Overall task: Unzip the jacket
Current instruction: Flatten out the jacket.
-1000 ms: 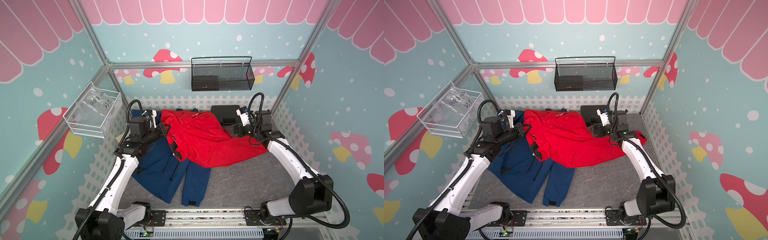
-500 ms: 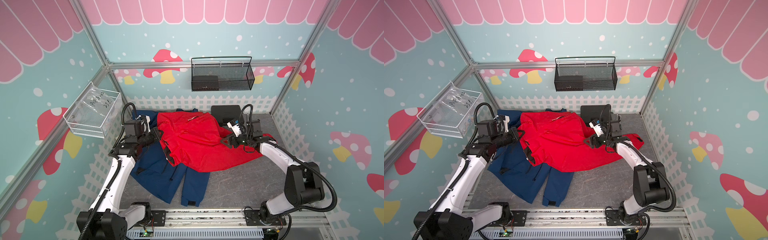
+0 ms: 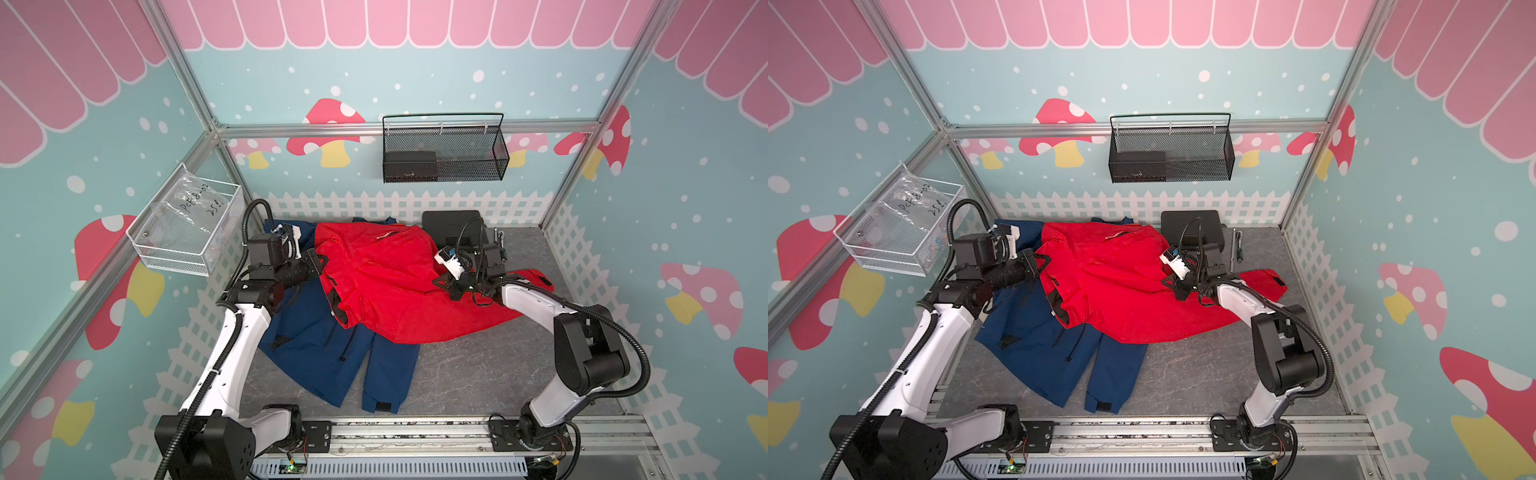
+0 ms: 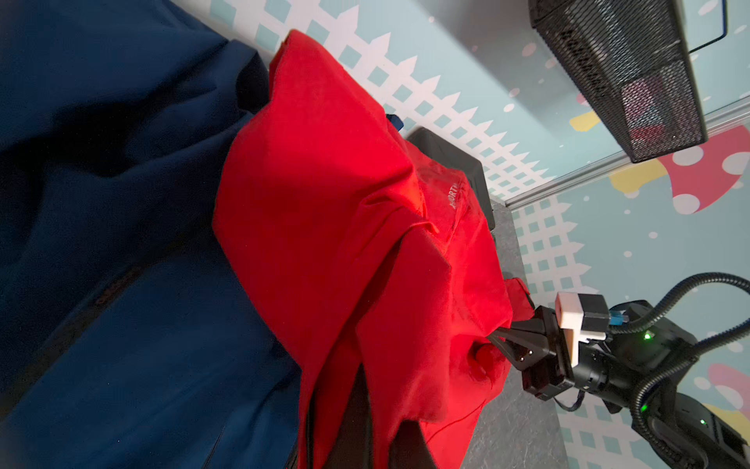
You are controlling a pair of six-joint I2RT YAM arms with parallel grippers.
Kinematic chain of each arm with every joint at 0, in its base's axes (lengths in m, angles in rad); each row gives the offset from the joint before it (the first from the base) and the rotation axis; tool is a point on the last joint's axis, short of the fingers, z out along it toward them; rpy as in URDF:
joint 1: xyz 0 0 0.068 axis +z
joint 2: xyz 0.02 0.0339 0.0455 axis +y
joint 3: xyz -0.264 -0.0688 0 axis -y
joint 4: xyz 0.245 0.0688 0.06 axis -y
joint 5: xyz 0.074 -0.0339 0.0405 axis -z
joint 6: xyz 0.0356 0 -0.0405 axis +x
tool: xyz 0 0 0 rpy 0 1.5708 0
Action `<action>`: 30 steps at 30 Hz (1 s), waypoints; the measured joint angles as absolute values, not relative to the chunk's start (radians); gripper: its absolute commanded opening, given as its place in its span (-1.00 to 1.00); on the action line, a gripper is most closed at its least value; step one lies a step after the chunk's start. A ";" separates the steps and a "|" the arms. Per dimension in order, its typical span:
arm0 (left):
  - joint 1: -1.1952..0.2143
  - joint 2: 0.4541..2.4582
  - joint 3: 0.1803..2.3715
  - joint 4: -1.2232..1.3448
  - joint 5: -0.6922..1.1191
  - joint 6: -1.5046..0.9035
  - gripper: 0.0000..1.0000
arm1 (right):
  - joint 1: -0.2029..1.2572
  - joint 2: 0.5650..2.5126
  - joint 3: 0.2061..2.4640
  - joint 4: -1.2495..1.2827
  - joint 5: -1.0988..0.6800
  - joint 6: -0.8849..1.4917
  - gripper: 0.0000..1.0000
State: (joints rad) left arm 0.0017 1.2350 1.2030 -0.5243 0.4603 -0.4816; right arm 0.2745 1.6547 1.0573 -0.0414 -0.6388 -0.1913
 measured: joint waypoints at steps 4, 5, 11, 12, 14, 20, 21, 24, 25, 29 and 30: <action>-0.060 1.370 1.426 -0.550 0.461 -0.474 -1.00 | 0.226 1.589 1.097 -0.058 -0.562 -0.138 -1.00; -0.085 1.406 1.486 -0.549 0.459 -0.470 -1.00 | 0.200 1.567 1.111 -0.064 -0.545 -0.121 -1.00; -0.296 1.720 2.053 -0.580 0.460 -0.468 -1.00 | 0.012 1.309 1.146 -0.117 -0.432 -0.033 -1.00; -0.322 1.781 2.170 -0.588 0.464 -0.471 -1.00 | -0.007 1.257 1.158 -0.134 -0.415 -0.025 -1.00; -0.352 1.884 2.379 -0.603 0.481 -0.489 -1.00 | -0.020 1.180 1.194 -0.154 -0.411 -0.021 -1.00; -0.274 1.920 2.550 -0.613 0.524 -0.553 -1.00 | -0.002 1.104 1.320 -0.169 -0.599 -0.024 -0.96; -0.232 1.884 2.495 -0.613 0.529 -0.557 -1.00 | 0.025 1.120 1.339 -0.179 -0.631 -0.033 -0.85; -0.084 1.761 2.264 -0.617 0.530 -0.549 -1.00 | 0.188 1.205 1.375 -0.230 -0.668 -0.083 -0.28; -0.039 1.728 2.191 -0.622 0.529 -0.541 -1.00 | 0.248 1.244 1.382 -0.250 -0.672 -0.103 0.02; 0.092 1.628 1.902 -0.648 0.507 -0.473 -1.00 | 0.417 1.421 1.341 -0.299 -0.654 -0.154 0.93; 0.104 1.608 1.835 -0.662 0.489 -0.448 -1.00 | 0.424 1.439 1.311 -0.307 -0.642 -0.154 0.97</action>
State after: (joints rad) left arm 0.1036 1.6081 1.8347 -0.6621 0.4892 -0.4480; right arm 0.4240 1.4391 1.3109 -0.3073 -0.6422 -0.1543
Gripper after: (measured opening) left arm 0.047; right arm 0.928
